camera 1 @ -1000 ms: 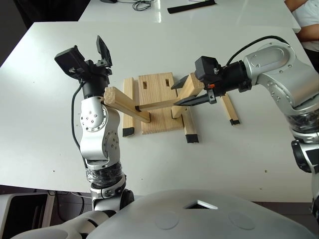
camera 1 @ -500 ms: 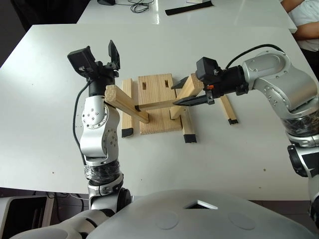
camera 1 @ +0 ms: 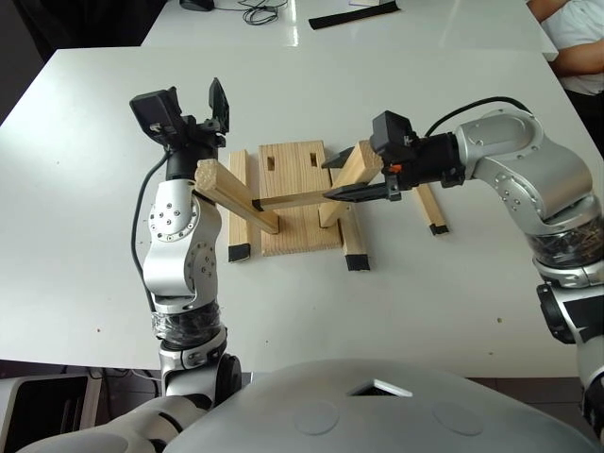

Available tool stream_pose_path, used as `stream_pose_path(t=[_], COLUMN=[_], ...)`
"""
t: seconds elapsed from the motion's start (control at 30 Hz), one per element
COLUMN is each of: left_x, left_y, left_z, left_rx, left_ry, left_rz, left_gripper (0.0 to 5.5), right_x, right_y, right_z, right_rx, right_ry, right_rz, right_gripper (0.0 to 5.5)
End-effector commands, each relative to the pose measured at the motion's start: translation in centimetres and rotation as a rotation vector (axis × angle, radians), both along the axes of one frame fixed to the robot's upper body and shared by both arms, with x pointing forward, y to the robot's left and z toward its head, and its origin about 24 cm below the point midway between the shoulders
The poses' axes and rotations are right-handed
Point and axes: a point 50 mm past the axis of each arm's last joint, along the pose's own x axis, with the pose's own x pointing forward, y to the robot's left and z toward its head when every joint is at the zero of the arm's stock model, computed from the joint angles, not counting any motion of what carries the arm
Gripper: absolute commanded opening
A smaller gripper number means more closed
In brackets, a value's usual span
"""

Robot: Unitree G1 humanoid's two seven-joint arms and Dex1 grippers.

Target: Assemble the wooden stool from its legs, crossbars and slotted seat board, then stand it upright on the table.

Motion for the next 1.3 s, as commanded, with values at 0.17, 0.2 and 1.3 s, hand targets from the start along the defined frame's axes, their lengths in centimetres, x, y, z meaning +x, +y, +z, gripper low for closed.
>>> stream_pose_path(t=[0.17, 0.2, 1.3], left_x=[0.3, 0.3, -1.6], left_y=[-3.1, -3.2, 3.5], left_z=[0.3, 0.3, 5.0], left_rx=[-0.043, -0.044, -0.396], left_ry=[-0.007, -0.007, -0.239], left_rz=[-0.204, -0.205, -0.044], left_gripper=[3.56, 3.56, 3.56], right_x=[-2.7, -2.8, -3.1], right_y=[-0.5, -0.6, -5.7], right_z=[-10.9, -11.0, 7.5], right_rx=[-0.224, -0.228, 0.802], right_ry=[0.374, 0.377, 0.358], right_rz=[-0.156, -0.155, -0.199], right_gripper=[2.01, 2.01, 3.86])
